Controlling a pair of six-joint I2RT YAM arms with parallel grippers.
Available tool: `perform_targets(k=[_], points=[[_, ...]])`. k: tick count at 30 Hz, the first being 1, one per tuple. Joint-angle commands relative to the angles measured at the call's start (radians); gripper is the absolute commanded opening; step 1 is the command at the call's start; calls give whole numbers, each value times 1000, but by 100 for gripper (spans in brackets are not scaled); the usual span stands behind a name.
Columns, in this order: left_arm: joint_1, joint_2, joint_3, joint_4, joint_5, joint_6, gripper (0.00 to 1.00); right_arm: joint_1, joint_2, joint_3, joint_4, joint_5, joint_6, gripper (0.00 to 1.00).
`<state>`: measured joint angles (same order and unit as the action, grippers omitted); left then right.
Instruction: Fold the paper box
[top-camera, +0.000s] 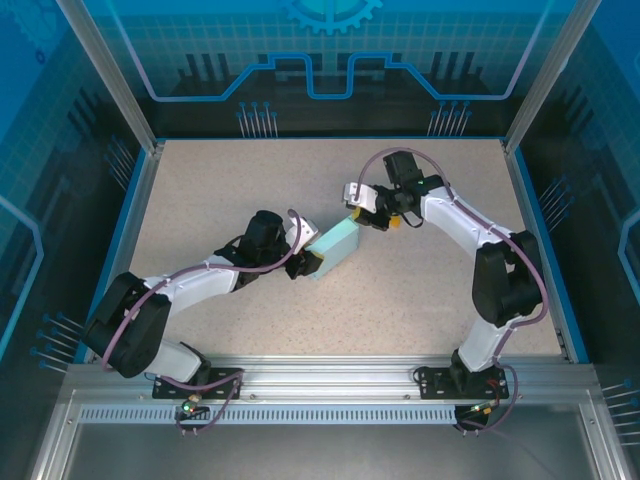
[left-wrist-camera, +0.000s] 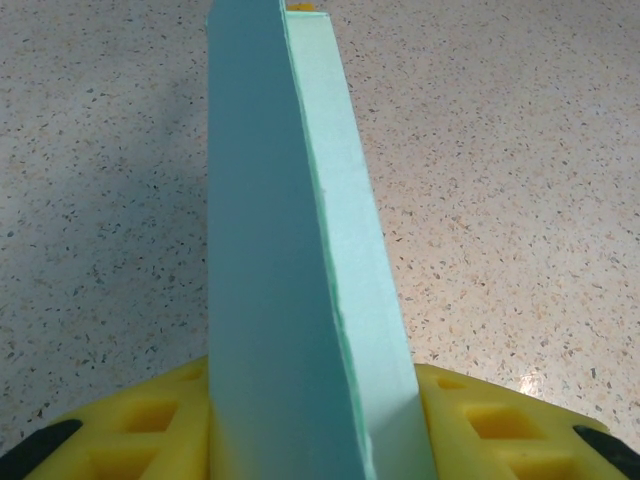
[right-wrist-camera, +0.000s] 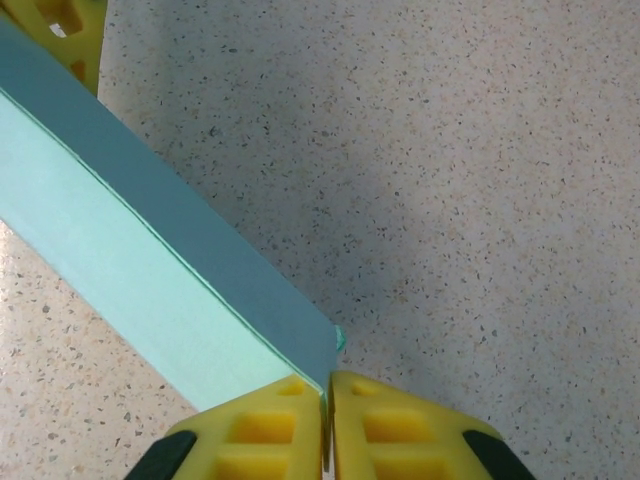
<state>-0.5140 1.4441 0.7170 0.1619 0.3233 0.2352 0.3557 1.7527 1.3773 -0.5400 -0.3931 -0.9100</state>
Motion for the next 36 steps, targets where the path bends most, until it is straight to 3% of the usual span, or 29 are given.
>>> perform_targets(k=[1,8,23,29,36], points=[[2,-5,-7,40,19,-11,35,16,3,46,-54,19,65,9],[-2,42,2,74,4,-48,35,59,-7,52,-48,184,293,9],[-58,119,26,94,-115,-62,36,132,70,191,-180,360,768,12],[-65,122,19,104,-128,-68,36,142,92,205,-204,373,848,11],[-67,123,17,110,-135,-70,36,146,90,166,-182,436,817,9]])
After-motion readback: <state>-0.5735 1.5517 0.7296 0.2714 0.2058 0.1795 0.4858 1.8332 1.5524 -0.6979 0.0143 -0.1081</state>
